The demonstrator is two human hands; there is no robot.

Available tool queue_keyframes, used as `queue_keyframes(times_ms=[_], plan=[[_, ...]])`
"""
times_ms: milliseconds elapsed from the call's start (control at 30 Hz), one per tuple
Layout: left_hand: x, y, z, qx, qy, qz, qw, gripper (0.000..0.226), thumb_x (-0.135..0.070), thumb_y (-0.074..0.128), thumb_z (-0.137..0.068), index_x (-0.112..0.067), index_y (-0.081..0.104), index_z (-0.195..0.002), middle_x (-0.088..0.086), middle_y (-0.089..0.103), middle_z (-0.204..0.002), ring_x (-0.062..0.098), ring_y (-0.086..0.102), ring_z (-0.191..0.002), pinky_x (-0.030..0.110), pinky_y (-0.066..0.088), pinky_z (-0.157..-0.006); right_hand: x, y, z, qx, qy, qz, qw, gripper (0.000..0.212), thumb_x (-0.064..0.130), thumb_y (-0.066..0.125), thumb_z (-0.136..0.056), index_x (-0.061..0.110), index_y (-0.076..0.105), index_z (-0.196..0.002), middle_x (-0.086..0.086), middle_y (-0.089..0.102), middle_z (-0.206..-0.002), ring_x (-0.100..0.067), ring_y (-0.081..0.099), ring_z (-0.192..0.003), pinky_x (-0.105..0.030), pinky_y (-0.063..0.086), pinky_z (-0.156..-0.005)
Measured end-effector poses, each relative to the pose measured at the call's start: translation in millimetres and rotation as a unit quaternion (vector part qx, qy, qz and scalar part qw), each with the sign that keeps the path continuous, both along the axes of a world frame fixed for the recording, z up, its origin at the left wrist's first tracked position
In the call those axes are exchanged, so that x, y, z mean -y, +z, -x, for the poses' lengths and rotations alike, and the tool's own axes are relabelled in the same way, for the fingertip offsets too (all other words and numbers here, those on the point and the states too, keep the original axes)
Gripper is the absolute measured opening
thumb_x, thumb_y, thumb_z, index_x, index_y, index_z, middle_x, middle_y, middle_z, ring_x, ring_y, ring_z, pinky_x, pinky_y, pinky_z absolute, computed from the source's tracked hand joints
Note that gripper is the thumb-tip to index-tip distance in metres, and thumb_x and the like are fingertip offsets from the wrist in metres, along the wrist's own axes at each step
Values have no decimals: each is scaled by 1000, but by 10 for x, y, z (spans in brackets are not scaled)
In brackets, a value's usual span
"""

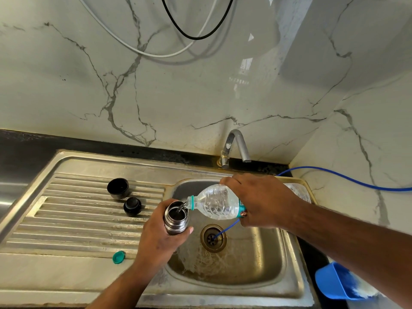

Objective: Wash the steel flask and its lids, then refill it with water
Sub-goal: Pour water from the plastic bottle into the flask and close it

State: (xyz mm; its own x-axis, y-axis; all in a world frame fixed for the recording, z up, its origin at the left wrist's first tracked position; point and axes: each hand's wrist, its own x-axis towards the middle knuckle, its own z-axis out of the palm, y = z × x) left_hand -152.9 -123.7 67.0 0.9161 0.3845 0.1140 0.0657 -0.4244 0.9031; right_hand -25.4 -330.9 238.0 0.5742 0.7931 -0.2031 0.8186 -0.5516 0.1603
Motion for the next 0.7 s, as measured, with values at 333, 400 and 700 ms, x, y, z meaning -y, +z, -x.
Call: queue_keyframes(times_ms=[333, 400, 700], plan=[[0, -8, 3, 5, -1, -3, 1000, 72, -32, 96, -66, -45, 51, -120, -24, 67, -107, -5, 65, -99, 14, 51, -78, -14, 6, 8, 2, 1, -5, 1000, 97, 47, 81, -79, 28, 24, -155, 3, 49, -148, -16, 50, -129, -40, 53, -100], [1, 0, 4, 5, -1, -4, 1000, 71, -32, 96, -66, -46, 51, -119, -24, 67, -106, -6, 64, -99, 11, 50, -76, -13, 4, 12, 4, 2, -2, 1000, 97, 48, 80, -79, 28, 23, -155, 4, 48, -148, -16, 49, -129, -40, 52, -100], [4, -5, 19, 4, 2, 0, 1000, 69, -30, 96, -65, -46, 53, -117, -29, 66, -105, -5, 64, -99, 12, 49, -78, -7, 15, 18, 5, 2, 3, 1000, 97, 48, 79, -81, 28, 21, -157, 5, 46, -151, -15, 48, -131, -38, 51, -101]])
